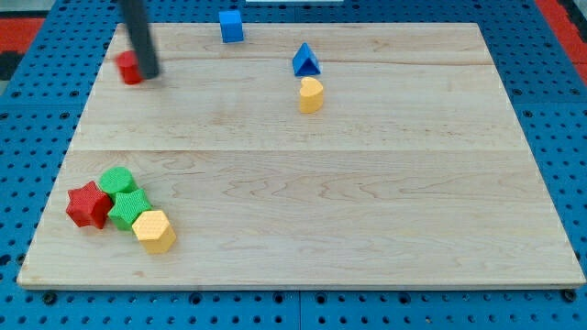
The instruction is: Push the cube to the top of the triangle
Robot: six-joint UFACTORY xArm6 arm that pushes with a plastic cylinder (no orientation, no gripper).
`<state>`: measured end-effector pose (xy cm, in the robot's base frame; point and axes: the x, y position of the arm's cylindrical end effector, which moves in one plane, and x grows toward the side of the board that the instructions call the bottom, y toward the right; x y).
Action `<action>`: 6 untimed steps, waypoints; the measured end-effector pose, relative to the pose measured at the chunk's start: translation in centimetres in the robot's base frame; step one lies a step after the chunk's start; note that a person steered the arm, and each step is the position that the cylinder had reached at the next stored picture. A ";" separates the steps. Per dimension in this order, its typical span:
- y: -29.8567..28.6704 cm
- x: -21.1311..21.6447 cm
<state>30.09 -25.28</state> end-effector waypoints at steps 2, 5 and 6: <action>1.0 -8.7; 5.5 -11.0; 14.6 -10.8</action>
